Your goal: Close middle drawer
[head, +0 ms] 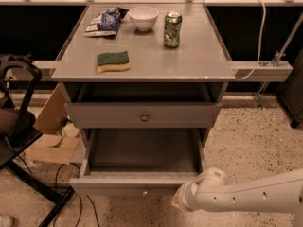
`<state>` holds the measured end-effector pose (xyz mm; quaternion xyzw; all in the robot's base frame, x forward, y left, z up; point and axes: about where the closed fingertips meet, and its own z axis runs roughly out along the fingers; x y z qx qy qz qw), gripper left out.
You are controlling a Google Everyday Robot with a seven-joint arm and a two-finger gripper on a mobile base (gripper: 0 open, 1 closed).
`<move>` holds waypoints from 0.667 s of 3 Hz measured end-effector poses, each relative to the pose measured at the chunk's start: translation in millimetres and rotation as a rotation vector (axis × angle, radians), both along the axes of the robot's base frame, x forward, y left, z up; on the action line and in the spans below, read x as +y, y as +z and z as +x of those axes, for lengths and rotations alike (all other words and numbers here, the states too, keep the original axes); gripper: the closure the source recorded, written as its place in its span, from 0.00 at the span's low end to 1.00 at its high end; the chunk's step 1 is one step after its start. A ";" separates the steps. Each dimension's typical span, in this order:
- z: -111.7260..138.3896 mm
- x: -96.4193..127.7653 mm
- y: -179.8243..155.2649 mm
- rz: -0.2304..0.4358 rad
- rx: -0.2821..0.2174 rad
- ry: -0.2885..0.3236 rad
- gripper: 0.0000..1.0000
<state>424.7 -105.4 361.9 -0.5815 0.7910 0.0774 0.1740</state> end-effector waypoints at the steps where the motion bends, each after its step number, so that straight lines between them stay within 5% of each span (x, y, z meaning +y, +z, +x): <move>1: 46.1 9.9 19.7 0.008 -0.083 0.005 1.00; 2: 45.8 9.9 19.7 0.008 -0.083 0.005 1.00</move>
Offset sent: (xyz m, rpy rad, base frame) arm 0.1610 0.0274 0.0686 0.0259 -0.2617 0.0068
